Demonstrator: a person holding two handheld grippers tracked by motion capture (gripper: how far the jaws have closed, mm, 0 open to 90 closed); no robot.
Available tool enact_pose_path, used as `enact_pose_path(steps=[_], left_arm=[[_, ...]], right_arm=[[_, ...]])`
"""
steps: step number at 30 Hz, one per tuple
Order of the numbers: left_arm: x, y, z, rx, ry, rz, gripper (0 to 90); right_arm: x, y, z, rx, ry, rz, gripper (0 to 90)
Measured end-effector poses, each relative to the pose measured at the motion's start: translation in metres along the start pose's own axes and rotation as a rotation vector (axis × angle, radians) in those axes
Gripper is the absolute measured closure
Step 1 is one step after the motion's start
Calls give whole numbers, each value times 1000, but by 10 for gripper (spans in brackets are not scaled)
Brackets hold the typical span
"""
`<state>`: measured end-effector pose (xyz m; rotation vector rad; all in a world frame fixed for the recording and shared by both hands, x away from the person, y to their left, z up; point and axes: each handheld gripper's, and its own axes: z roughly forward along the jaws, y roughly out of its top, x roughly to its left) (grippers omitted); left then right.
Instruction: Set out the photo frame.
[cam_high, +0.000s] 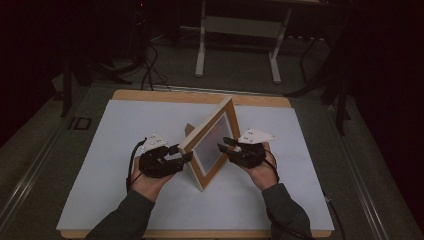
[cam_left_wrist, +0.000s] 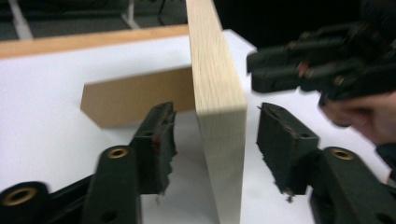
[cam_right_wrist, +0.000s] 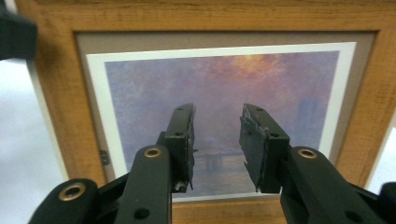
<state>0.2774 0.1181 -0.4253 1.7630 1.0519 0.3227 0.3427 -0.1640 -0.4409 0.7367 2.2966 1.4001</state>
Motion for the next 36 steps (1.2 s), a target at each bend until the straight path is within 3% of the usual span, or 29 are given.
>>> enact_pose_path(steps=[6,7,13,21,29,33,36], left_arm=[[-5,-7,2,-2,7,13,686],[-6,-7,2,-1,18,19,686],[-2,-4,1,19,-17,17,699],[22,6,0,60,-85,62,702],[54,12,-4,91,-205,144,696],[65,15,-6,103,-235,155,698],[68,15,-7,97,-240,132,702]], right_arm=[[-5,0,0,7,-10,1,638],[-8,-1,-1,10,-14,2,635],[-19,-5,-2,24,-40,18,616],[-32,-4,-8,21,-75,34,601],[-47,-3,-5,37,-112,44,587],[-52,-3,-2,44,-121,55,582],[-55,-3,0,45,-126,58,573]])
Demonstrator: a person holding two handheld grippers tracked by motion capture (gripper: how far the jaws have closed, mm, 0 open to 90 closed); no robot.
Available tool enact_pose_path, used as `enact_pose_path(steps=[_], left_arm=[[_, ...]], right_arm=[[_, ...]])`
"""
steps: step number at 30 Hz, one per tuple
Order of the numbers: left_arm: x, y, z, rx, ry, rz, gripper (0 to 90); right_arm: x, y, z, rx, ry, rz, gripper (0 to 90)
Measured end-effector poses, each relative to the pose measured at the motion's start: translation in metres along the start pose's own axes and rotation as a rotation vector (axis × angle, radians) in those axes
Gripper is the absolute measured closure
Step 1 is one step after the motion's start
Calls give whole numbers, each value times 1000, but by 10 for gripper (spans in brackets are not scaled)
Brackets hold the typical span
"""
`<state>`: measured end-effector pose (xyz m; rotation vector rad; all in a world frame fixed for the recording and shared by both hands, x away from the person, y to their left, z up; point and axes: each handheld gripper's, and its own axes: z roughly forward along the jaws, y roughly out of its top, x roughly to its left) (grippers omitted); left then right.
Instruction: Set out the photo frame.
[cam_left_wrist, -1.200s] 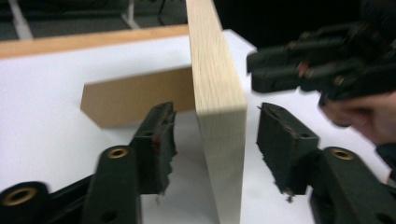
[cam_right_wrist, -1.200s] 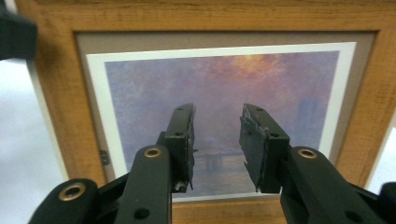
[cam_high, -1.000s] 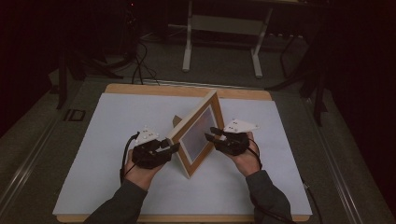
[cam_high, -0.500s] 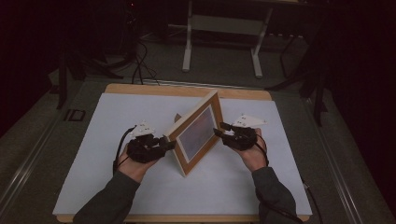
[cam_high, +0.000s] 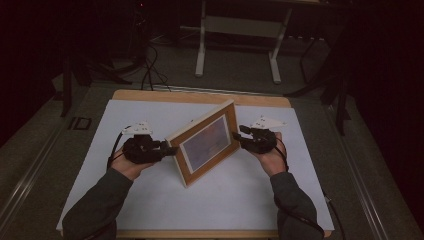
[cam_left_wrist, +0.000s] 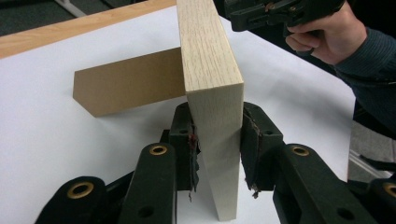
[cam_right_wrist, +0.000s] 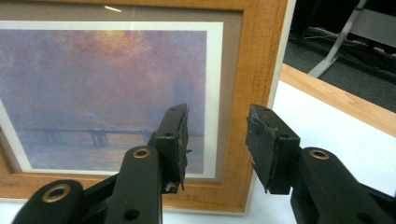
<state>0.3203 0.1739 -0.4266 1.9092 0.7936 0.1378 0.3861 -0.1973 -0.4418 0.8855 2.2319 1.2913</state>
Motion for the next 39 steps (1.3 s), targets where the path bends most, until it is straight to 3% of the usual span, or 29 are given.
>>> enact_pose_path(steps=[6,12,16,17,22,27,36,37,39], left_arm=[[-11,-9,0,-69,104,-70,662],[-28,-16,-4,-129,220,-88,653],[-37,-21,-9,-172,264,-117,679],[-38,-21,-9,-164,270,-116,696],[-39,-24,-2,-126,268,-155,691],[-40,-25,4,-103,282,-135,700],[-32,-21,1,-71,226,-112,710],[-22,-18,-2,-61,189,-99,715],[-15,-18,-3,-59,170,-87,715]], right_arm=[[-4,3,4,2,-11,-6,551],[-15,9,11,-5,0,0,508],[-23,11,15,-11,22,22,490],[-25,12,17,-12,28,26,485],[-30,18,23,-28,44,40,471],[-35,30,30,-40,78,28,486],[-43,36,41,-17,125,36,461],[-45,36,42,-19,142,43,446],[-47,37,42,-19,157,49,436]])
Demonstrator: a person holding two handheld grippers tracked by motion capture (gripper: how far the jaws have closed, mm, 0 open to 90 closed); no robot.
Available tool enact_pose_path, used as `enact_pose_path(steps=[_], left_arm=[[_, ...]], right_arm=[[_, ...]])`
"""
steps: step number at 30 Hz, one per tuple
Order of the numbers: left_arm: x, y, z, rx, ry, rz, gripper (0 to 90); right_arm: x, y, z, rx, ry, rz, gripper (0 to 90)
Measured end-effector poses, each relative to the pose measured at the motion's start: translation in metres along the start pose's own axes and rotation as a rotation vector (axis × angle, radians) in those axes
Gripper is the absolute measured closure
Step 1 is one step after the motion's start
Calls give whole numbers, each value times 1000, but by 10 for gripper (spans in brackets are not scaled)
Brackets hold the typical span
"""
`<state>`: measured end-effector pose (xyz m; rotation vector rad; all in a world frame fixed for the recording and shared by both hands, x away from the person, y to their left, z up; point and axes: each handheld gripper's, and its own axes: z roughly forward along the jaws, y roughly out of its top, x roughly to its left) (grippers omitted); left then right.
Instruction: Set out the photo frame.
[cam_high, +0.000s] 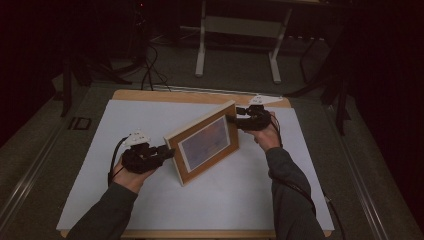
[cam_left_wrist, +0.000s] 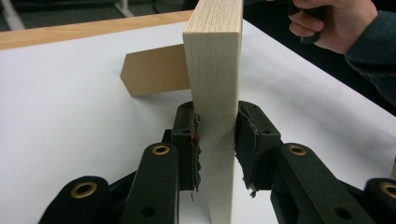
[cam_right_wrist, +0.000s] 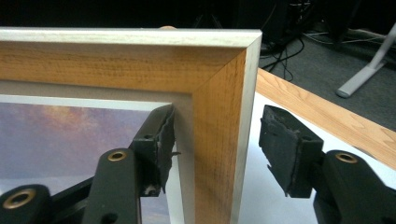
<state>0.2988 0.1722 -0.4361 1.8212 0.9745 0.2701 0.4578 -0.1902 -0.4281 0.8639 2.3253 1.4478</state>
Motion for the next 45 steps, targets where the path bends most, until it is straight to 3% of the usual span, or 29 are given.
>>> enact_pose_path(steps=[3,8,14,22,29,41,45], left_arm=[[4,1,0,5,-10,2,715],[26,10,4,24,-42,3,715],[34,13,10,14,-43,-11,717],[42,18,20,1,-19,-58,720],[46,22,29,-13,0,-89,725],[55,29,42,-31,-20,-91,693],[56,31,46,-32,-24,-89,682]], right_arm=[[-1,1,1,4,17,-2,428],[-3,4,9,31,54,5,382],[-8,2,12,30,76,47,391],[-16,-7,1,-2,57,102,495],[-14,-17,-12,-7,27,107,566],[2,-29,-38,5,-51,122,609],[5,-34,-45,-5,-51,130,611]])
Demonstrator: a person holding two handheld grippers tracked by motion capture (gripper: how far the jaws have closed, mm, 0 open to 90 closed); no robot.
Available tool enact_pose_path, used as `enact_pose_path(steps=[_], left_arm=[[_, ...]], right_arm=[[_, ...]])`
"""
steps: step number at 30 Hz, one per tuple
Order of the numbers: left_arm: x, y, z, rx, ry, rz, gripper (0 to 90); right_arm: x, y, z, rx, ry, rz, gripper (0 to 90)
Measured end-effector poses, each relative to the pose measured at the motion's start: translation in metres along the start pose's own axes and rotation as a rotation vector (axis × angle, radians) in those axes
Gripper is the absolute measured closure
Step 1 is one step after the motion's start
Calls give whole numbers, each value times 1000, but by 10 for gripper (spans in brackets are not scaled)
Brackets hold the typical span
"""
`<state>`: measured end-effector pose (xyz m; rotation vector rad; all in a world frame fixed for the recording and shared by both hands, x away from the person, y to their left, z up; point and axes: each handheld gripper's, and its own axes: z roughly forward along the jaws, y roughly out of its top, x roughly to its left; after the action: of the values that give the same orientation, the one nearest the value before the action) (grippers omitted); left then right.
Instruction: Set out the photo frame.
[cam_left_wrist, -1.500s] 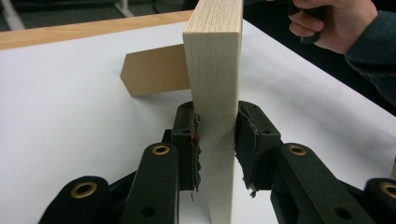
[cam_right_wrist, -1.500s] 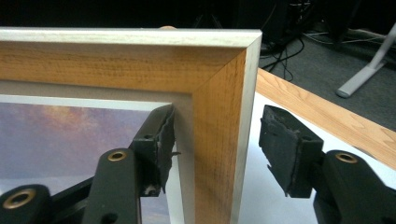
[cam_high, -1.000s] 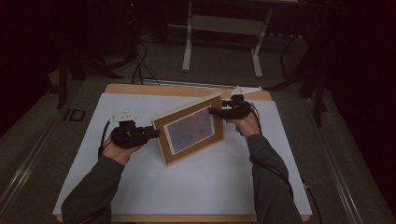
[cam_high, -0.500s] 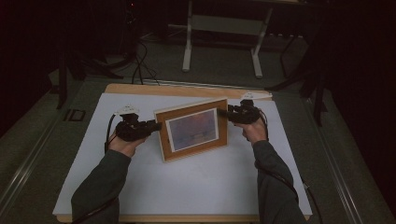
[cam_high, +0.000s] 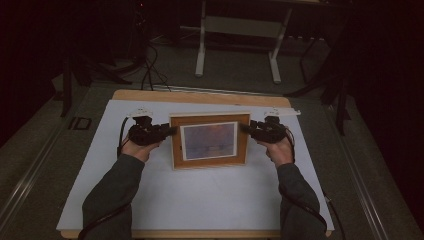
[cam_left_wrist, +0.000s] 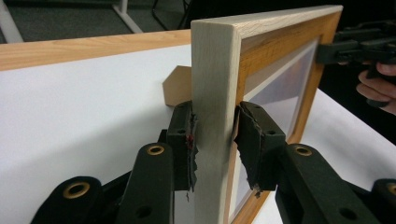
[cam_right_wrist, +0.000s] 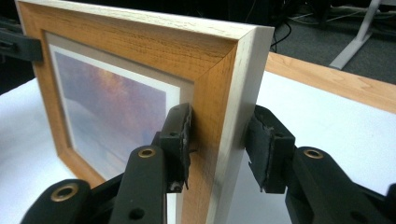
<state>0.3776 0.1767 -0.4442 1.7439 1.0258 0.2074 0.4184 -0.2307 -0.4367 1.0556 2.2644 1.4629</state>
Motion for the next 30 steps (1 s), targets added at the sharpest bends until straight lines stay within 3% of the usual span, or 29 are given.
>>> enact_pose_path(steps=[13,30], left_arm=[[5,2,10,-21,-19,-36,656],[0,0,5,-20,-20,-60,654]], right_arm=[[12,-8,-13,7,-50,45,613],[11,-6,-13,7,-42,44,612]])
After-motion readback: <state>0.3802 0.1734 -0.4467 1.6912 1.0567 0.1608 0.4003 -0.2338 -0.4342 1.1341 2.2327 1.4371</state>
